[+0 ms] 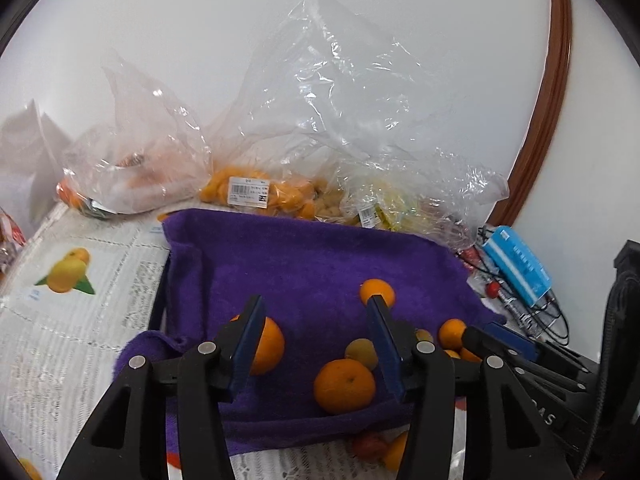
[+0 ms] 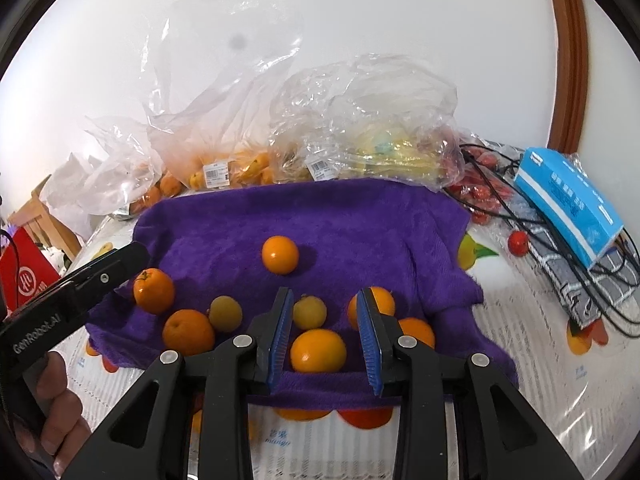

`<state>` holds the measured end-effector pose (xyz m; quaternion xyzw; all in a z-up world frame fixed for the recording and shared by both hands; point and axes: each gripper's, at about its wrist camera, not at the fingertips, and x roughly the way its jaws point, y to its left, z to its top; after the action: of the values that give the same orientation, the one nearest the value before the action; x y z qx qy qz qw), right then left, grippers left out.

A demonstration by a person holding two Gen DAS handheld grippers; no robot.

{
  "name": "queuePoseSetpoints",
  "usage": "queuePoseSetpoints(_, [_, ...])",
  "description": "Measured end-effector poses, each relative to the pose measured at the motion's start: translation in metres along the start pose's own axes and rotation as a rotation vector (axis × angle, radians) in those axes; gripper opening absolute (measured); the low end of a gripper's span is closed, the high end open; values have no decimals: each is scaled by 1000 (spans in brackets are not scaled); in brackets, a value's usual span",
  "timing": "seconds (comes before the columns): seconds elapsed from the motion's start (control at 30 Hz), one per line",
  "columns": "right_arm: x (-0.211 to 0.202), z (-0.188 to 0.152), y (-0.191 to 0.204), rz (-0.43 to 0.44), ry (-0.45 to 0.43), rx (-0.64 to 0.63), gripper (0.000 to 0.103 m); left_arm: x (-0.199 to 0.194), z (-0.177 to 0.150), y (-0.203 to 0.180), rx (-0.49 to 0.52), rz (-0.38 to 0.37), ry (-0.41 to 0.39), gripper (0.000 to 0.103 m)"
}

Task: Organize fruits
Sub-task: 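Withdraw both tools and grasp a yellow oval fruit with the right gripper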

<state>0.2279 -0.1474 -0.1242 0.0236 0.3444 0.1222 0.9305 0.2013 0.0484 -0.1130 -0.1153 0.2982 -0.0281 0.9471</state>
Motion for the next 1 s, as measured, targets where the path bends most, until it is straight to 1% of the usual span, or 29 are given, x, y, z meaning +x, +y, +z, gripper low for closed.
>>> queuePoseSetpoints(0.1, [-8, -6, 4, -3, 1, -5, 33, -6, -3, 4, 1, 9, 5, 50])
queuePoseSetpoints(0.27, [-21, -17, 9, -14, 2, -31, 33, -16, -11, 18, -35, 12, 35, 50])
queuePoseSetpoints(0.4, [-28, -29, 13, -6, 17, -37, 37, -33, -24, 32, -30, 52, 29, 51])
queuePoseSetpoints(0.63, [-31, -51, 21, -8, 53, -53, 37, -48, -47, 60, -58, 117, 59, 51])
queuePoseSetpoints(0.8, [-32, -58, 23, -4, 75, -39, 37, -53, -51, 73, -113, 76, 76, 51])
queuePoseSetpoints(1.0, [-30, -59, 35, 34, 95, -37, 37, -55, -52, 71, -113, 73, 68, 51])
